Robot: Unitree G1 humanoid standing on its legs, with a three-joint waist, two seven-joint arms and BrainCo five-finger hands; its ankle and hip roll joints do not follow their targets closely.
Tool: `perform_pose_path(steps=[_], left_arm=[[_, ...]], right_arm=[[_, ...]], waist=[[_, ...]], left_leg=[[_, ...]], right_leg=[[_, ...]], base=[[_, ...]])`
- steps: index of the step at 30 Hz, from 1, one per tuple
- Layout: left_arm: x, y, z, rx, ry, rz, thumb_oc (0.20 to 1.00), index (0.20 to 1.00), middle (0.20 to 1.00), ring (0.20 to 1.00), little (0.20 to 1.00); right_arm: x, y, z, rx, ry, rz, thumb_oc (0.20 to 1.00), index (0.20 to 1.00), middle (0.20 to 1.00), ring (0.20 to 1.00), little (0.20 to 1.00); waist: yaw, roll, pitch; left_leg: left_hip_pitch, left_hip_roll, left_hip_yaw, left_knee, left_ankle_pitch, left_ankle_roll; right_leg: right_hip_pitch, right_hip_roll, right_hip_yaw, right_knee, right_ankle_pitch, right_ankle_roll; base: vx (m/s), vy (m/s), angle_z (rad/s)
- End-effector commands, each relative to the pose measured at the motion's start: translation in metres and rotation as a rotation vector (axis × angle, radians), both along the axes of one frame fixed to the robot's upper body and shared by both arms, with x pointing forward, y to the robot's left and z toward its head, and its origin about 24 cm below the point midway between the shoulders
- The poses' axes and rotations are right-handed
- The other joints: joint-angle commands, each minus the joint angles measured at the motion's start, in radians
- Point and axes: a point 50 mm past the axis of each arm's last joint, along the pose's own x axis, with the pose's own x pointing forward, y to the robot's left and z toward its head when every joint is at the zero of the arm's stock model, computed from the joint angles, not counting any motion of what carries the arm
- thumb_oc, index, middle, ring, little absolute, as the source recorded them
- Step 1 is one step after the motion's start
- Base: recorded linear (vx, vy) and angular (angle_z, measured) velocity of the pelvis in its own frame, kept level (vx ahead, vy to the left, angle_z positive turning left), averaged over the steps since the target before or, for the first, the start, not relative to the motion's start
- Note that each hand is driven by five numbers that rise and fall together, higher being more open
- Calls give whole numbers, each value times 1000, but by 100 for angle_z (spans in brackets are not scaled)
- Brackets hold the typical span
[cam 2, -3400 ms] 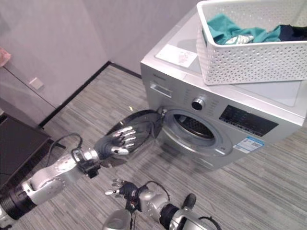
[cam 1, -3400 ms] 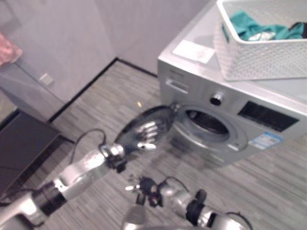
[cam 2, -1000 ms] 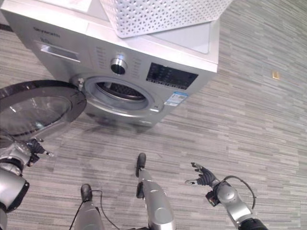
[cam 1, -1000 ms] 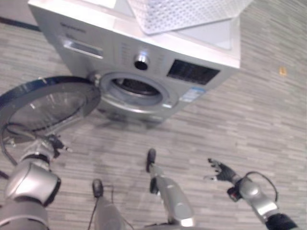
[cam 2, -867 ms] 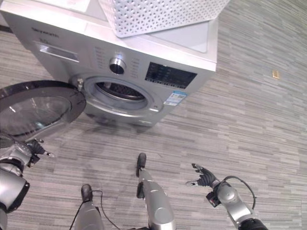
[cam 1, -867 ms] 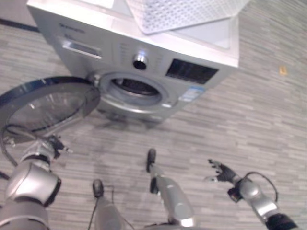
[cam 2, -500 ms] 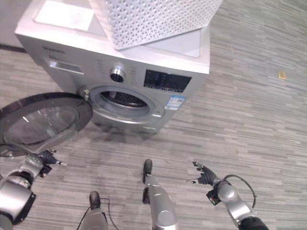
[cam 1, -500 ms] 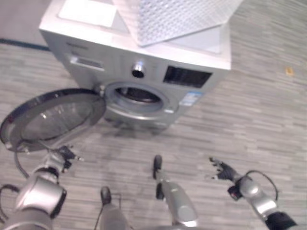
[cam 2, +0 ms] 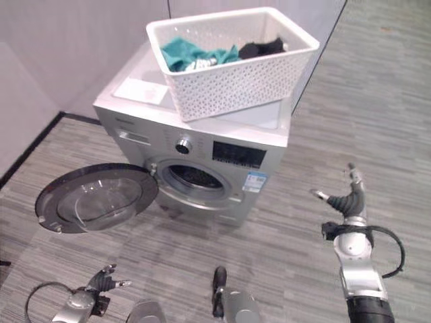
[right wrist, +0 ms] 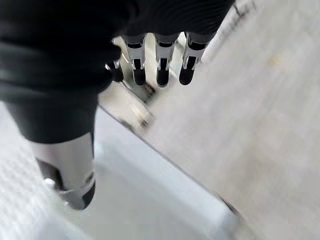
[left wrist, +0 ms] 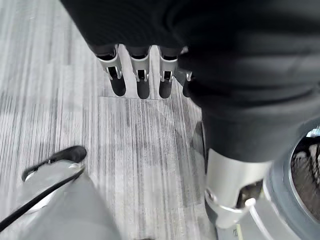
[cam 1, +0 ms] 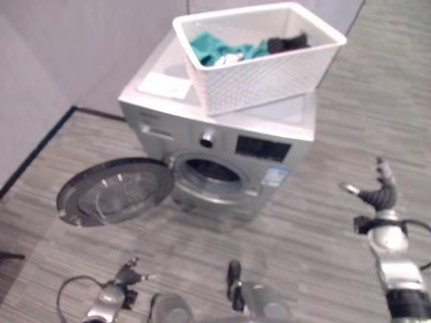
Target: Grab the laundry basket,head to the washer,open it,put in the laundry and shut it.
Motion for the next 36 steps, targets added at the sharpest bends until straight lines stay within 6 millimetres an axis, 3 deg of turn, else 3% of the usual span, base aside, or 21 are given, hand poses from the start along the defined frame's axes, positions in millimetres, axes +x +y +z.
perform_pose_path(steps=[1, 3, 5, 8, 10, 12, 14, 15, 16, 18, 20, 22, 23, 24, 27, 29, 30, 32, 34, 35, 36], left_arm=[[20, 2, 11, 18, -72, 0, 1000, 1000, 1000, 1000, 1000], [18, 1, 8, 26, -51, -7, 1000, 1000, 1000, 1000, 1000], [25, -4, 8, 38, -61, -46, 1000, 1000, 1000, 1000, 1000], [38, -9, 13, 40, -104, -66, 1000, 1000, 1000, 1000, 1000], [42, -9, 16, 47, -120, -72, 1000, 1000, 1000, 1000, 1000], [51, -10, 23, 43, -165, -81, 1000, 1000, 1000, 1000, 1000], [54, -12, 25, 41, -178, -87, 1000, 1000, 1000, 1000, 1000], [56, -12, 29, 42, -194, -94, 1000, 1000, 1000, 1000, 1000], [56, -12, 29, 42, -193, -94, 1000, 1000, 1000, 1000, 1000], [66, -17, 36, 34, -229, -117, 1000, 1000, 1000, 1000, 1000], [69, -18, 37, 35, -237, -123, 1000, 1000, 1000, 1000, 1000], [72, -20, 40, 33, -249, -135, 1000, 1000, 1000, 1000, 1000], [72, -22, 40, 24, -253, -142, 1000, 1000, 1000, 1000, 1000], [73, -22, 40, 23, -253, -142, 1000, 1000, 1000, 1000, 1000], [70, -23, 36, 26, -233, -153, 1000, 1000, 1000, 1000, 1000], [66, -24, 33, 26, -212, -170, 1000, 1000, 1000, 1000, 1000], [67, -24, 34, 26, -213, -171, 1000, 1000, 1000, 1000, 1000], [56, -21, 25, 34, -162, -164, 1000, 1000, 1000, 1000, 1000], [52, -21, 22, 31, -149, -159, 1000, 1000, 1000, 1000, 1000], [45, -20, 17, 22, -122, -143, 1000, 1000, 1000, 1000, 1000], [45, -20, 17, 22, -122, -143, 1000, 1000, 1000, 1000, 1000]], right_arm=[[-9, 0, 47, -200, -198, -59, 1000, 1000, 1000, 1000, 1000], [-11, 12, 76, -285, -311, -45, 1000, 1000, 1000, 1000, 1000], [-12, 17, 104, -373, -412, -61, 1000, 1000, 1000, 1000, 1000], [-4, 32, 125, -370, -522, -19, 1000, 1000, 1000, 1000, 1000], [-2, 37, 125, -358, -533, -3, 1000, 1000, 1000, 1000, 1000], [5, 47, 117, -362, -491, 47, 1000, 1000, 1000, 1000, 1000], [7, 49, 110, -348, -463, 66, 1000, 1000, 1000, 1000, 1000], [8, 51, 99, -312, -411, 94, 1000, 1000, 1000, 1000, 1000], [8, 51, 99, -311, -411, 95, 1000, 1000, 1000, 1000, 1000], [9, 55, 90, -269, -370, 133, 1000, 1000, 1000, 1000, 1000], [8, 55, 90, -275, -371, 135, 1000, 1000, 1000, 1000, 1000], [6, 55, 95, -283, -391, 138, 1000, 1000, 1000, 1000, 1000], [4, 54, 103, -287, -425, 138, 1000, 1000, 1000, 1000, 1000], [4, 54, 103, -288, -425, 138, 1000, 1000, 1000, 1000, 1000], [-5, 56, 132, -351, -544, 135, 1000, 1000, 1000, 1000, 1000], [-22, 61, 160, -470, -654, 121, 1000, 1000, 1000, 1000, 1000], [-23, 61, 160, -470, -654, 119, 1000, 1000, 1000, 1000, 1000], [-40, 68, 184, -570, -771, 110, 1000, 1000, 1000, 1000, 1000], [-46, 70, 191, -589, -813, 109, 1000, 1000, 1000, 1000, 1000], [-53, 74, 204, -612, -881, 124, 1000, 1000, 1000, 1000, 1000], [-53, 74, 204, -612, -881, 124, 1000, 1000, 1000, 1000, 1000]], waist=[[-37, 5, 0], [-30, -4, -8], [-13, -24, -12], [17, -34, -19], [20, -40, -25], [39, -53, -49], [38, -56, -58], [27, -57, -59], [28, -59, -59], [-9, -41, -23], [-16, -33, -20], [-26, -10, -17], [-33, 4, -21], [-35, 8, -20], [-45, 3, -32], [-38, -27, -56], [-37, -29, -56], [-27, -40, -95], [-26, -42, -107], [-23, -50, -126], [-23, -50, -126]], left_leg=[[-36, 62, 64, 26, 80, 4], [-65, 5, 115, -18, 1, 18], [-152, -110, 193, -87, -71, 41], [-176, -190, 251, -171, -81, 54], [-146, -201, 267, -210, -92, 64], [-103, -256, 235, -219, -159, 106], [-65, -268, 240, -247, -179, 123], [8, -305, 250, -292, -212, 166], [10, -307, 252, -294, -211, 167], [44, -320, 249, -300, -213, 215], [56, -327, 242, -310, -217, 220], [82, -332, 219, -348, -211, 212], [100, -325, 206, -365, -216, 199], [102, -323, 203, -367, -215, 198], [128, -325, 190, -377, -228, 183], [136, -339, 184, -349, -258, 180], [132, -341, 184, -350, -252, 182], [145, -327, 176, -359, -256, 166], [149, -322, 175, -369, -248, 162], [159, -309, 172, -388, -241, 154], [159, -309, 172, -388, -241, 154]], right_leg=[[230, -11, 53, -318, 0, 87], [246, -26, 46, -327, -1, 91], [259, -38, 15, -336, 0, 101], [274, -46, -2, -341, -2, 125], [288, -50, -5, -336, -12, 132], [306, -74, -7, -284, -21, 158], [302, -91, -17, -227, -16, 180], [246, -146, -15, -47, 51, 253], [244, -149, -14, -44, 49, 254], [119, -193, 26, 182, 172, 300], [88, -206, 33, 184, 161, 292], [43, -228, 39, 118, 114, 261], [35, -265, 41, 15, 105, 246], [42, -262, 36, 5, 110, 246], [41, -312, 62, -184, 196, 255], [106, -309, 68, -274, 225, 273], [105, -310, 67, -279, 232, 272], [142, -286, 54, -322, 234, 282], [151, -280, 49, -335, 238, 280], [166, -265, 42, -348, 229, 278], [166, -265, 42, -348, 229, 278]], base=[[125, -44, 67], [91, 39, 50], [124, 72, 31], [144, 89, 29], [231, 117, -24], [288, 165, -9], [257, 203, -17], [282, 253, -25], [164, 237, -19], [78, 157, 7], [101, 100, 35], [158, 45, 33], [138, -8, 30], [144, -55, 34], [151, -94, 38], [144, -97, 33], [75, -66, 38], [148, -136, 35], [92, -110, -6], [37, -71, -20], [72, -103, -22]])
